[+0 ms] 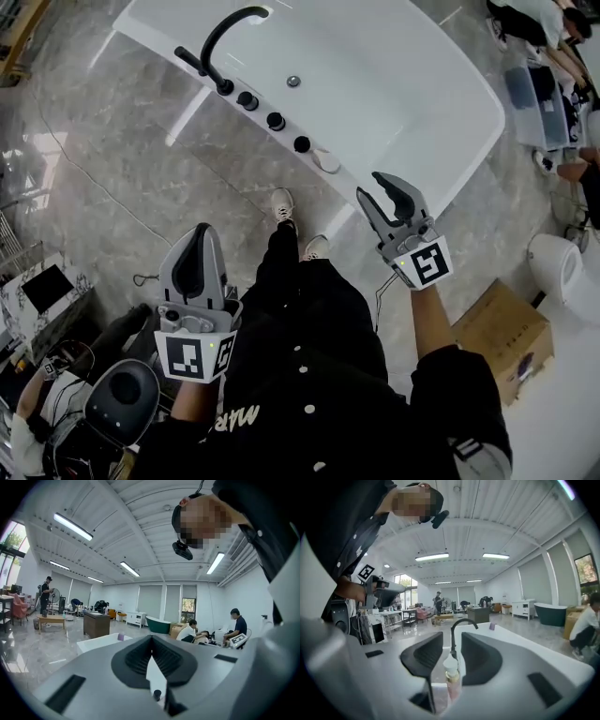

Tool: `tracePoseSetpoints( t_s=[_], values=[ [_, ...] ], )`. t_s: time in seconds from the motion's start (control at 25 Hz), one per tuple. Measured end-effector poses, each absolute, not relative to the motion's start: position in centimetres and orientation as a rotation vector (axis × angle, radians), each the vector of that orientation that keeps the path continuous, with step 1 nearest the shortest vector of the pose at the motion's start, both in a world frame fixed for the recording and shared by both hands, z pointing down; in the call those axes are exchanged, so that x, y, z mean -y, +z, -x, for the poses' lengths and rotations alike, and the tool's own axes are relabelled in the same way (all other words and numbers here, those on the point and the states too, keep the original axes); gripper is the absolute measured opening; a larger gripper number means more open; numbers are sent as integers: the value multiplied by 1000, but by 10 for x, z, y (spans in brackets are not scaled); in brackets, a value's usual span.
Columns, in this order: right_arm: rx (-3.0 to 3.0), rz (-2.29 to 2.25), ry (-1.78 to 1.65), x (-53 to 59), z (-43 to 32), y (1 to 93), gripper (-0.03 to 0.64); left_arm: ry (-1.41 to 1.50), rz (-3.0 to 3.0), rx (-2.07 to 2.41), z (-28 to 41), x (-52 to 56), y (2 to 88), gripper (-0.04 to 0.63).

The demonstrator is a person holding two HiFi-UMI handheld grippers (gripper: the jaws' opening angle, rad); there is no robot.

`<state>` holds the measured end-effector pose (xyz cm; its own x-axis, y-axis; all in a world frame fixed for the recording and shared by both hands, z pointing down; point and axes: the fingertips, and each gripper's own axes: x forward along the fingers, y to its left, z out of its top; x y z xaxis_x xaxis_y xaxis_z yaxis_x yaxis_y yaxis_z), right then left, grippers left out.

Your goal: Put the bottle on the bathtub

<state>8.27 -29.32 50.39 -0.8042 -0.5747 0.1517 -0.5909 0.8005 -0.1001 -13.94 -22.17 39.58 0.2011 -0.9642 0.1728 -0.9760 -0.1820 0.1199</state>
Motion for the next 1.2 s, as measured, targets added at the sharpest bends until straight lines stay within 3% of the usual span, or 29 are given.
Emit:
tracePoseSetpoints(
  t_s=[0.08, 0.2, 1.2],
  values=[
    [2868, -1010, 164, 292, -94, 474, 67, 69, -2273, 1885, 142, 219, 383, 9],
    [2934, -1098, 207, 283, -104, 429, 5, -2, -2280, 1895, 145, 215, 366, 9],
    [2649, -1834, -90, 253, -202, 263, 3, -142, -2420, 2056, 179, 221, 273, 9]
  ],
)
